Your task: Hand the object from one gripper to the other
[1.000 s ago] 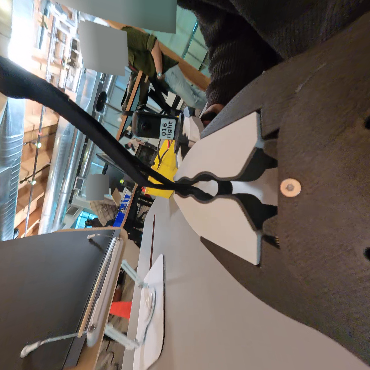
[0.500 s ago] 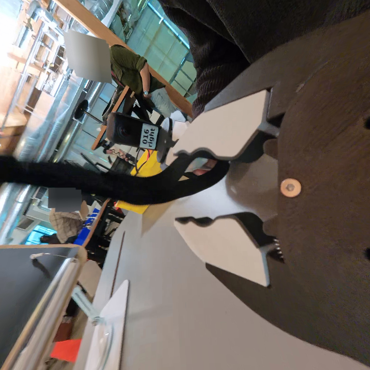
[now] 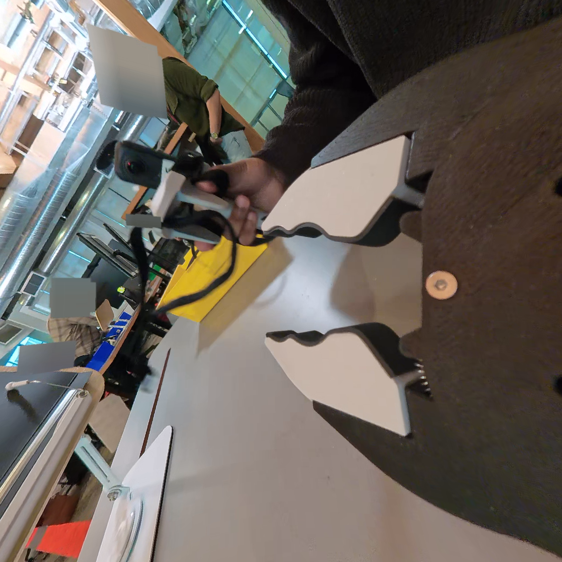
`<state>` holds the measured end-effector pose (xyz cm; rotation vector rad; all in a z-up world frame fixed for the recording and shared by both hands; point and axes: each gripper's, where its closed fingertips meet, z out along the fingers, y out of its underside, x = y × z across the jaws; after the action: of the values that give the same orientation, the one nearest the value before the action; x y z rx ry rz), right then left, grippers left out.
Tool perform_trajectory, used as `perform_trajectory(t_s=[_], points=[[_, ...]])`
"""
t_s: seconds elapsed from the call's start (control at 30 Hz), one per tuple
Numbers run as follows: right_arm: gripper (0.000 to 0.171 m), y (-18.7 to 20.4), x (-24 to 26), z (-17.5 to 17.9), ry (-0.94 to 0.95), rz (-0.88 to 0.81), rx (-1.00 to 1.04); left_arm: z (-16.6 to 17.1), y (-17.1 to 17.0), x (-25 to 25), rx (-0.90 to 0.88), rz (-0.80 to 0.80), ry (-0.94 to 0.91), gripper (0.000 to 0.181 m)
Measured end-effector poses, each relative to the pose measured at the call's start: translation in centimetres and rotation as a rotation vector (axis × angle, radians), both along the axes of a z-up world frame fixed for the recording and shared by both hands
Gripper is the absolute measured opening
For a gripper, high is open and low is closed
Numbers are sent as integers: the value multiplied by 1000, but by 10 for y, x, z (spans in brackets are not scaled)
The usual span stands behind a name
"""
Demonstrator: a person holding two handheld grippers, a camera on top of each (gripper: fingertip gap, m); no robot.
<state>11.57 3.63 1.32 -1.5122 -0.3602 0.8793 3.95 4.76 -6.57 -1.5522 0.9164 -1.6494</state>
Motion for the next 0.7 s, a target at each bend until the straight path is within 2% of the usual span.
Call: perform_trajectory(t_s=[0.1,0.17,0.27,0.37,0.47,0.5,0.57,0.63,0.7], points=[[3,-10,39,34,-126,-90,46,3,2,-2,-23,8,-20,57],[3,-18,73,45,-251,-167,0,3,1,-2,-16,3,-19,56],[3,-31,150,47,-433,-402,-121,-1,-4,1,26,-13,12,56],[3,-51,232,36,-530,-633,-239,-5,-10,3,58,-34,35,56],[5,-74,290,8,-485,-740,-418,-8,-9,5,53,-31,47,55],[13,-80,301,-7,-447,-737,-508,-7,-9,6,42,-28,41,55],[40,-93,316,-37,-383,-722,-686,-6,-9,8,23,-29,31,55],[28,-99,328,-45,-380,-751,-718,-7,-10,10,24,-30,37,54],[27,-96,331,-32,-372,-777,-638,-8,-11,11,39,-26,46,54]])
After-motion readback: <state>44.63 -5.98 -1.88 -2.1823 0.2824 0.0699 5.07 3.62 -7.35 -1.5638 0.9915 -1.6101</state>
